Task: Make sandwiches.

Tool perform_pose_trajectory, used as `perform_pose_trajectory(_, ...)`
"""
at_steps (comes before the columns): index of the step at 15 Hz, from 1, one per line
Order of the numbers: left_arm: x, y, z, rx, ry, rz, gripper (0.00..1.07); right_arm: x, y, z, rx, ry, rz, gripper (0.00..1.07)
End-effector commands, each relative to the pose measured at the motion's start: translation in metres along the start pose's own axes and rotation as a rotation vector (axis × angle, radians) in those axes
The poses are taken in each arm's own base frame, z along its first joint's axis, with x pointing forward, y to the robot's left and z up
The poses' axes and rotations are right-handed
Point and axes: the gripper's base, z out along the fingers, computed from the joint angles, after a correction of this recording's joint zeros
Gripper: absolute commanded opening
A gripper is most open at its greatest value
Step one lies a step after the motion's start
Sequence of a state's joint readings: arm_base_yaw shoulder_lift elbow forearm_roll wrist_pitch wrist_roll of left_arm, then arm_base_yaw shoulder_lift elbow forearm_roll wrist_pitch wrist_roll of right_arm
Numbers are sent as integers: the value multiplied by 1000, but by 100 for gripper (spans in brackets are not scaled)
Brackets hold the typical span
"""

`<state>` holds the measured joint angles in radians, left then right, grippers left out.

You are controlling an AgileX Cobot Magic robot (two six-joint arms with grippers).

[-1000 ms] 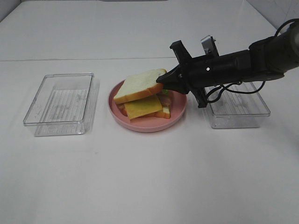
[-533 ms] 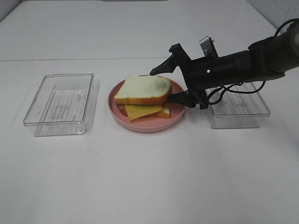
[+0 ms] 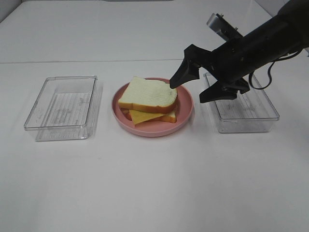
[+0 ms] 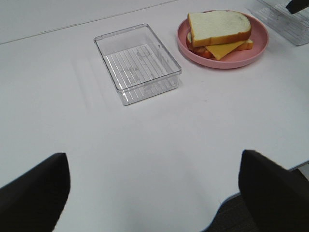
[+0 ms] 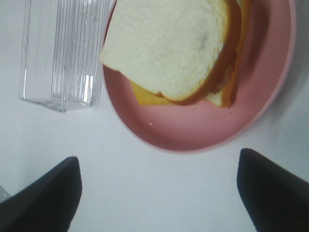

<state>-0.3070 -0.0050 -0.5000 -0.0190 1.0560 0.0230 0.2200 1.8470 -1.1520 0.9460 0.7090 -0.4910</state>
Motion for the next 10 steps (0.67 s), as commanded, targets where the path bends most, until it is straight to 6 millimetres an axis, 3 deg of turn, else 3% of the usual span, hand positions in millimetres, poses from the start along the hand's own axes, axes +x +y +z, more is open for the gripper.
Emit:
perform_pose_trajectory(1,1,-1,-3,11,-32,-1,89,17,17,-34,65,91,-110,82)
perform_pose_trajectory(6,1,-1,-3,11,-32,-1,89,66,45,-99,125,30,-252,82)
perform_pose_trajectory(8,1,-1,-3,11,-32,-1,89,121,56,-137,139,9,-343,82)
perform_pose_trajectory(10,1,-1,-3,11,-32,-1,89,149,58,-153,157,3,-394,82)
